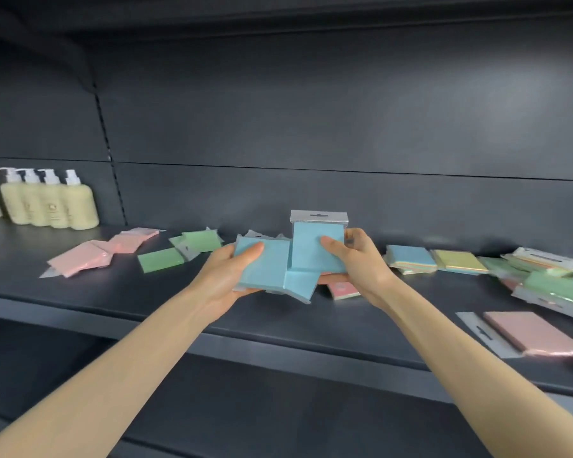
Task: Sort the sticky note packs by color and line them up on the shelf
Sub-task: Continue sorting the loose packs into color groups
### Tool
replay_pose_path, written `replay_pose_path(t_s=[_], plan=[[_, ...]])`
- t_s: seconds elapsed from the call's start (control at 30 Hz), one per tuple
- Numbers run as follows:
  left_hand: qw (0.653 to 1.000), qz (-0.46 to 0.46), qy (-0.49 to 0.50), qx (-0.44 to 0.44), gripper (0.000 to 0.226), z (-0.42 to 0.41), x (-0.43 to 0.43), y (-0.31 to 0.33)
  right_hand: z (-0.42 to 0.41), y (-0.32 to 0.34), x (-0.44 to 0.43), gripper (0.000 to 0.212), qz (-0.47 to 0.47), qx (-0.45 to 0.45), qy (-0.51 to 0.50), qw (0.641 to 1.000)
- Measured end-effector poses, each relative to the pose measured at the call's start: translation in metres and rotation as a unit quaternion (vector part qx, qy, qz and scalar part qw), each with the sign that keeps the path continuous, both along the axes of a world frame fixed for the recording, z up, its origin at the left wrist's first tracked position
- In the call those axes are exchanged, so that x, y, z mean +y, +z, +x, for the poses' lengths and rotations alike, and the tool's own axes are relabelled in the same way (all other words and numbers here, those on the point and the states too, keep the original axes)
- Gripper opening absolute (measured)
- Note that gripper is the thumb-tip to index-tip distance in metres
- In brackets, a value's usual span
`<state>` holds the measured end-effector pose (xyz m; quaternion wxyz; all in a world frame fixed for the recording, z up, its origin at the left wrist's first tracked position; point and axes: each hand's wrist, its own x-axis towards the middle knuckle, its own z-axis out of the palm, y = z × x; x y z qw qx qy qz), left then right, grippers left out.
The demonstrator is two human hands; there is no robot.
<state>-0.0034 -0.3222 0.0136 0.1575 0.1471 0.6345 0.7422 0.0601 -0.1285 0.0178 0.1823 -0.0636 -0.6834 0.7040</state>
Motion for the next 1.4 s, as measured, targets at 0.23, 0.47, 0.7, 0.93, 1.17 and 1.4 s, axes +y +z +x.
replay_pose_path(t_s=[0.23, 0.47, 0.7, 0.93, 1.17, 1.4], plan=[[0.997, -0.023, 0.052, 0.051, 0.024, -0.042, -0.068, -0.007, -0.040, -0.001, -0.058, 0.030, -0.002, -0.019, 0.020, 1.000], [0.991, -0.043, 0.075, 0.099, 0.025, -0.087, -0.093, -0.003, -0.088, 0.006, -0.082, 0.030, 0.032, -0.017, 0.030, 0.999], [0.989, -0.059, 0.059, 0.119, 0.025, -0.142, -0.085, 0.009, -0.143, 0.019, -0.070, 0.027, 0.084, -0.006, 0.019, 0.996], [0.985, -0.076, 0.031, 0.150, 0.023, -0.191, -0.053, 0.021, -0.182, 0.024, -0.036, 0.030, 0.079, -0.029, -0.005, 0.996], [0.977, -0.165, -0.064, 0.116, 0.020, -0.233, -0.032, 0.004, -0.202, 0.011, -0.015, 0.034, 0.095, -0.105, 0.023, 0.990], [0.952, -0.237, -0.157, 0.112, 0.019, -0.265, -0.033, -0.008, -0.213, -0.004, -0.024, 0.022, 0.115, -0.174, 0.033, 0.978]])
